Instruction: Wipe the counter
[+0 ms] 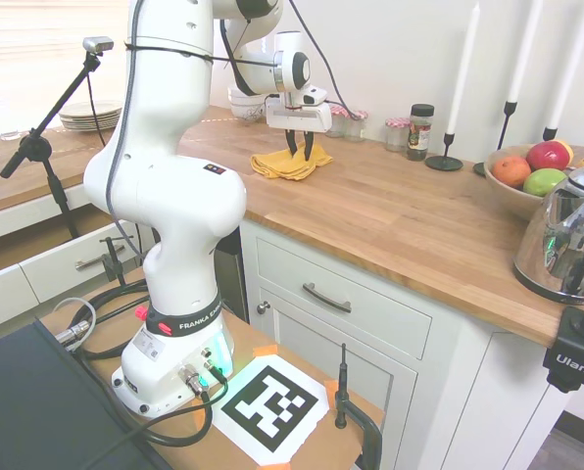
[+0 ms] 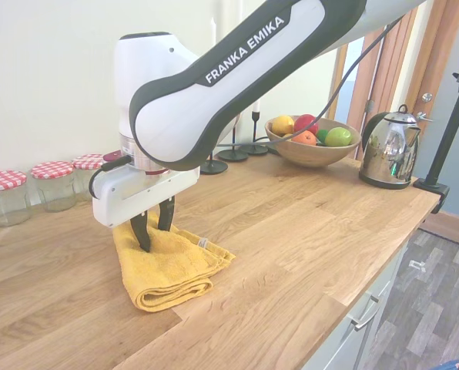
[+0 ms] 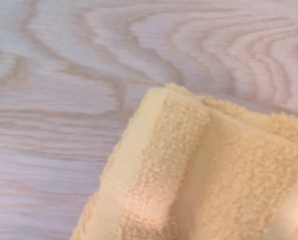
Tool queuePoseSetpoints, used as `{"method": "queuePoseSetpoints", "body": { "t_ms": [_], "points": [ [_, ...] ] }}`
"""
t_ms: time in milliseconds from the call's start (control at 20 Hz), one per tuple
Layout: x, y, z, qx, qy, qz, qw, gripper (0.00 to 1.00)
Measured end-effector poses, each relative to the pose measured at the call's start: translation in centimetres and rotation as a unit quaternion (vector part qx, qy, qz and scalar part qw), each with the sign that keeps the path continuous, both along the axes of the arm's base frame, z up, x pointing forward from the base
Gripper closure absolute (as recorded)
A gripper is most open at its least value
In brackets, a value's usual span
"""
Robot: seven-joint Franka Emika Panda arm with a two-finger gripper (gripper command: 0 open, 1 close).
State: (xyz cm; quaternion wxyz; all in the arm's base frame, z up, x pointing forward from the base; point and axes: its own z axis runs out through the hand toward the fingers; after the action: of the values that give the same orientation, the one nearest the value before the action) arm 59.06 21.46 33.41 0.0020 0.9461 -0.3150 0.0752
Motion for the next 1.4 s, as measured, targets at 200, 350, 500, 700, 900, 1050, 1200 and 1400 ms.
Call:
{"method": "queuePoseSetpoints", "body": {
  "t_ms": [200, 350, 500, 700, 900, 1050, 1200, 1400],
  "points": [
    [0.0, 0.0, 0.0, 0.000, 0.000, 0.000, 1.0000, 1.00],
    [0.0, -0.1, 0.0, 0.000, -0.001, 0.000, 1.0000, 1.00],
    [0.1, -0.1, 0.0, 0.000, -0.001, -0.001, 1.0000, 1.00],
    [0.4, -0.8, 0.1, 0.002, -0.003, -0.003, 1.0000, 1.00],
    [1.3, -3.5, 0.1, 0.008, -0.004, -0.008, 0.9999, 1.00],
    [2.2, -6.4, 0.2, 0.015, -0.003, -0.014, 0.9998, 1.00],
    [2.9, -9.6, 0.3, 0.024, -0.002, -0.019, 0.9995, 1.00],
    [3.7, -14.4, 0.3, 0.043, 0.001, -0.026, 0.9987, 1.00]
  ]
}}
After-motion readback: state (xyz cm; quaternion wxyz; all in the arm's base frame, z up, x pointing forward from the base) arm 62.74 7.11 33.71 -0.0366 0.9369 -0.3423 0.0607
